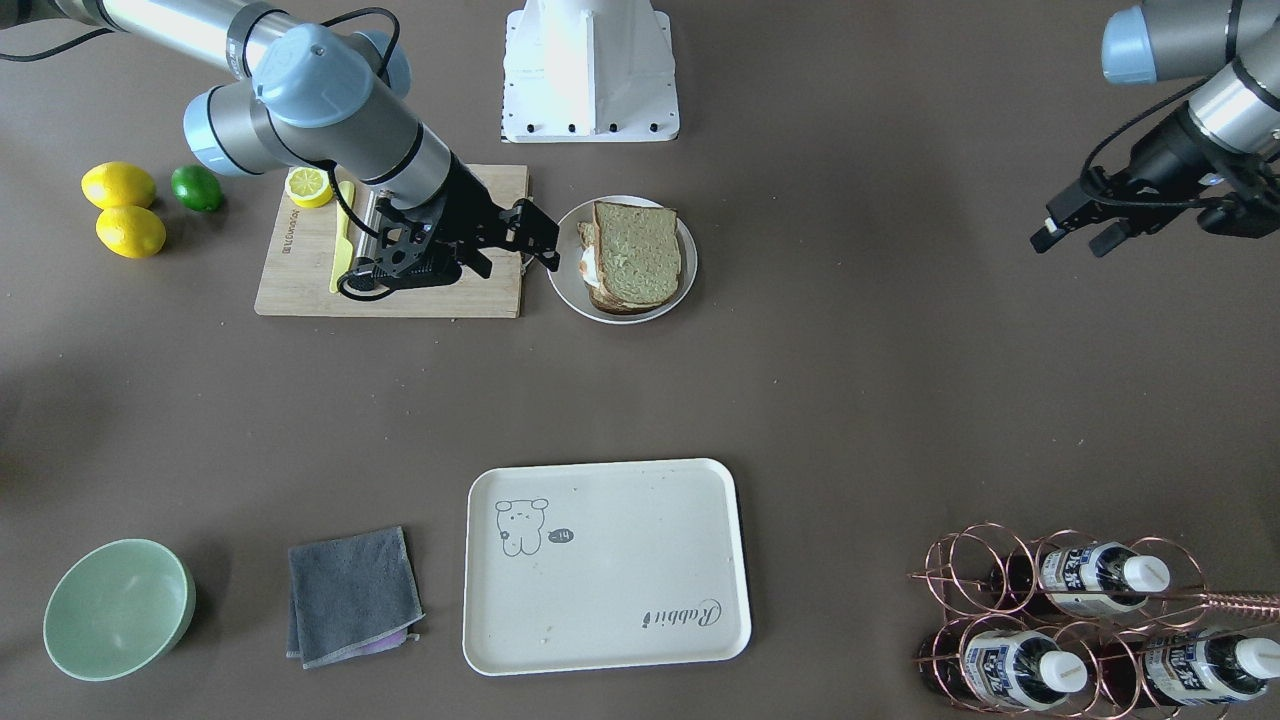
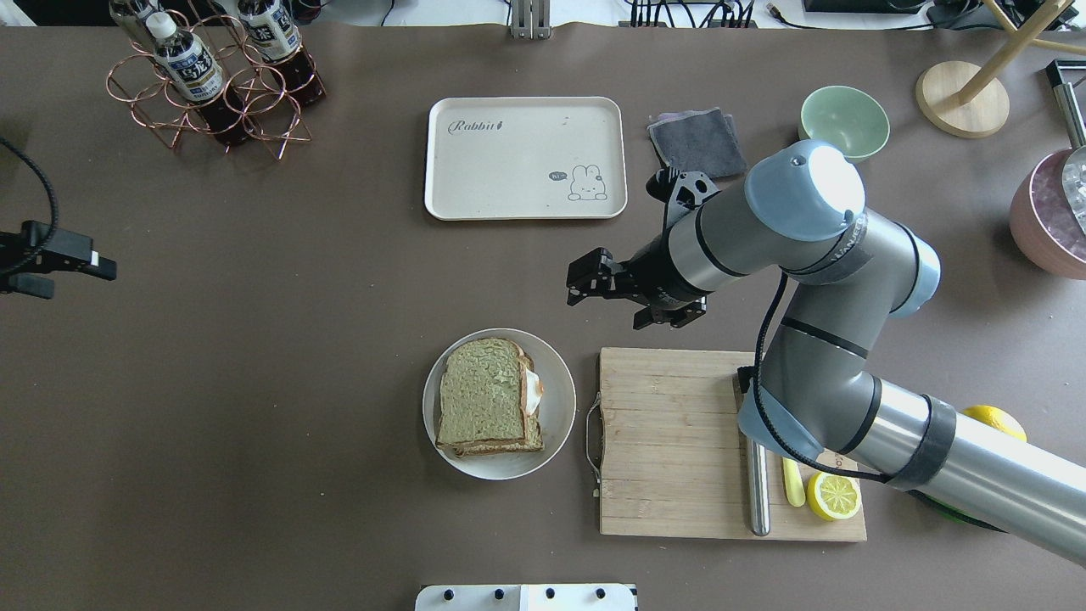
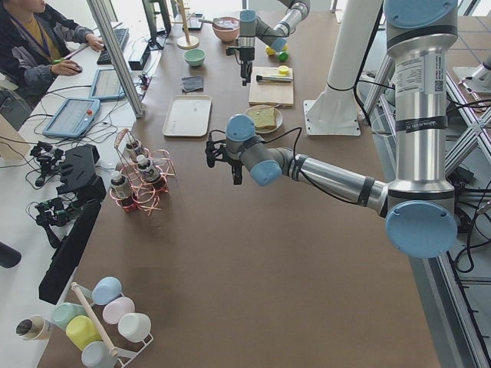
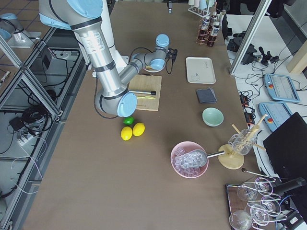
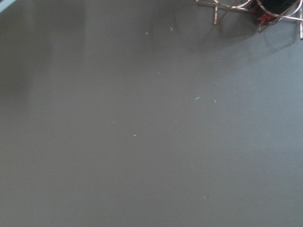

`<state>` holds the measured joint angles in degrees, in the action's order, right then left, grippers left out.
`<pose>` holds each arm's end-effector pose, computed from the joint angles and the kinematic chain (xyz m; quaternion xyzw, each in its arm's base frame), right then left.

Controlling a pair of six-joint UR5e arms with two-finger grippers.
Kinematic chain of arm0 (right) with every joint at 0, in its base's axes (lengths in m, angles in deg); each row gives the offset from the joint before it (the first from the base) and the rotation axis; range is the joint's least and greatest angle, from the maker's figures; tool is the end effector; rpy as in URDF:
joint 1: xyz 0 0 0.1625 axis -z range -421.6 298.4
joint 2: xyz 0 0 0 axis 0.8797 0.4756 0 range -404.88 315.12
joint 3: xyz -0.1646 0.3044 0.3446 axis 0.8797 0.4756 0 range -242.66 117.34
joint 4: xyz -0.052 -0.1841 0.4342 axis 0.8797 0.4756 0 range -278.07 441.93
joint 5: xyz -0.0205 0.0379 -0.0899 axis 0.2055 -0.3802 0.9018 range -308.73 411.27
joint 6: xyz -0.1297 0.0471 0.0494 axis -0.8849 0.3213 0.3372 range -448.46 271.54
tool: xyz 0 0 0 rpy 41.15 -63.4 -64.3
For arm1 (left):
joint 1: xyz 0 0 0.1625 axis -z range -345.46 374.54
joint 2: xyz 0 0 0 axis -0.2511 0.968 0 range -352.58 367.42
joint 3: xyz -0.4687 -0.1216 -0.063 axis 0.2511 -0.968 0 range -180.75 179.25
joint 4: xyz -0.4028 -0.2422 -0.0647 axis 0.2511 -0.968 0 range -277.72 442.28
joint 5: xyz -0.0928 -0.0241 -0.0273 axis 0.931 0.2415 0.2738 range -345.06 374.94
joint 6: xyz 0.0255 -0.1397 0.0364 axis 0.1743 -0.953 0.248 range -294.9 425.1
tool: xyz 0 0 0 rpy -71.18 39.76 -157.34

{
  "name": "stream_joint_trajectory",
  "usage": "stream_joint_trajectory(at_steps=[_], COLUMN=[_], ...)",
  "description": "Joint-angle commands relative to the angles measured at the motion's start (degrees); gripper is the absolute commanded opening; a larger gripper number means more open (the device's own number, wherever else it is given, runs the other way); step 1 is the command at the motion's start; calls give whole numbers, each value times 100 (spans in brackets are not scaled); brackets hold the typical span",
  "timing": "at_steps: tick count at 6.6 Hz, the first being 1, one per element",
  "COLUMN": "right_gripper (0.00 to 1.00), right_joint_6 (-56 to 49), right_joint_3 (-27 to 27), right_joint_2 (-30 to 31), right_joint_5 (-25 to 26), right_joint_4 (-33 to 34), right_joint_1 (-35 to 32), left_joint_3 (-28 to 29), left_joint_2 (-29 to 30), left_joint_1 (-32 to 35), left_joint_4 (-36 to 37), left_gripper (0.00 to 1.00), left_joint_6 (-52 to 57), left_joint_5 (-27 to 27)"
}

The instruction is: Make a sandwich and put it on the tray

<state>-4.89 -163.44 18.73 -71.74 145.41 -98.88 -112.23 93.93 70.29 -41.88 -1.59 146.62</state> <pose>-0.5519 -0.4873 0.2899 -0.0357 -0.5594 0.0720 0.8250 0.2805 -0.4757 0.4977 0.0150 0.5202 -0.0843 0.8497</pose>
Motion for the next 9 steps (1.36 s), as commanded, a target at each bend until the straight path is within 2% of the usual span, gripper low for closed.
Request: stream_joint_trajectory(at_steps=[1, 2, 3, 4, 6, 8, 9], right_gripper=[100, 100, 100, 100, 100, 100, 100], right_joint_6=[-1459, -1806, -2070, -2508, -3011, -3022, -3022], right_joint_3=[-634, -654, -671, -671, -689, -917, -926], right_joint_2=[675, 896, 1098, 1362, 1732, 1979, 1997], right_joint_5=[-257, -424, -512, -626, -741, -759, -759], right_joint_4=[856, 955, 965, 965, 956, 956, 956], right_joint_1=[-541, -840, -1026, -1228, -1536, -1528, -1520], left_joint_3=[-164, -164, -138, 54, 266, 617, 662], left_joint_2=[653, 1213, 1593, 1832, 2009, 2457, 2458], left_joint_1=[-1736, -2186, -2826, -3293, -3351, -3334, -3316], left_joint_4=[66, 580, 1047, 1112, 1104, 1104, 1104], left_gripper=[97, 93, 89, 80, 61, 52, 47], left_joint_6=[-1308, -1538, -1540, -1531, -1496, -1496, -1435], left_joint_5=[-1193, -1415, -1956, -2458, -2480, -2480, -2489])
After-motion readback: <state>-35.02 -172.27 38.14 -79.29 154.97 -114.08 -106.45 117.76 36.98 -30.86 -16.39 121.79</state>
